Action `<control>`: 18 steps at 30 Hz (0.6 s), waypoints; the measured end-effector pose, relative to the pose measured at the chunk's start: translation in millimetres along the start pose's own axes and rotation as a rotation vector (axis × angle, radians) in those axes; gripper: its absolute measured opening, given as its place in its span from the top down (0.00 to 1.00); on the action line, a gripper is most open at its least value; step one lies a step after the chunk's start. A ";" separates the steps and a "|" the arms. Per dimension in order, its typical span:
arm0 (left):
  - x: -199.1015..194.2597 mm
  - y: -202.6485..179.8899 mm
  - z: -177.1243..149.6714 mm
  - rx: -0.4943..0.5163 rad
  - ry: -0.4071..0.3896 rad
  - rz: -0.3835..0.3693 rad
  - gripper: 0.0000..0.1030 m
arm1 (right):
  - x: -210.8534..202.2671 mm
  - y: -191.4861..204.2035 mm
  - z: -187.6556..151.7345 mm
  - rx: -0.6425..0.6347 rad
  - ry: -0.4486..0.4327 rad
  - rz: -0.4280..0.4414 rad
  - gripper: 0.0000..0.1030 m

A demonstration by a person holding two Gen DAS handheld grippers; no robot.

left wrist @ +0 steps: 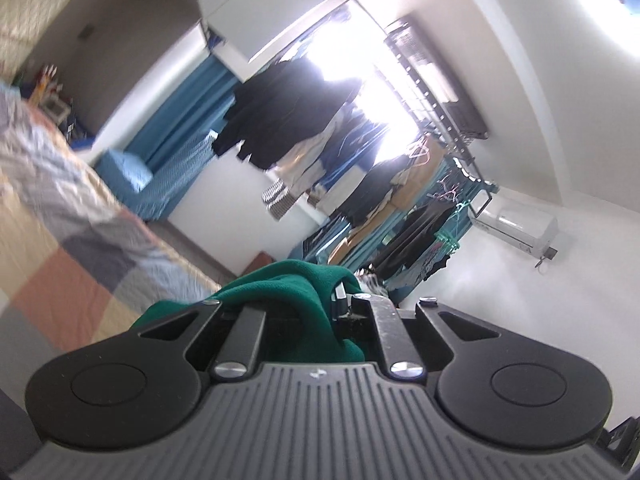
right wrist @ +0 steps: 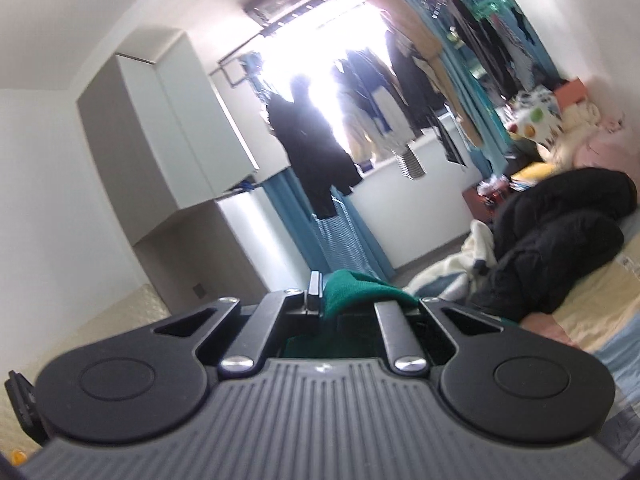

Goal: Fold large clothes
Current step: 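Lift the hoodie with both grippers and shake it out above the bed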

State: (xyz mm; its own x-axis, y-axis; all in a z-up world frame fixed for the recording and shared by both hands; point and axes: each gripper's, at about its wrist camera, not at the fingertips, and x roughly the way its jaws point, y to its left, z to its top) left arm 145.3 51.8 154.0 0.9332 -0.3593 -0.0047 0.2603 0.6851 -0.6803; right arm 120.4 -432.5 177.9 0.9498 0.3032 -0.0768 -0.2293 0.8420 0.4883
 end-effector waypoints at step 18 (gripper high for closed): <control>-217.3 -180.9 159.1 0.280 -0.257 -0.018 0.88 | -88.7 137.2 85.4 -0.155 -0.174 0.213 0.91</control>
State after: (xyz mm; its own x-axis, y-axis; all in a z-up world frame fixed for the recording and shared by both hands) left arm -65.2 106.7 394.7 0.9502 -0.2269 0.2136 0.3021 0.8394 -0.4518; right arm 22.9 -382.0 325.9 0.8960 0.4106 0.1691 -0.4441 0.8296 0.3384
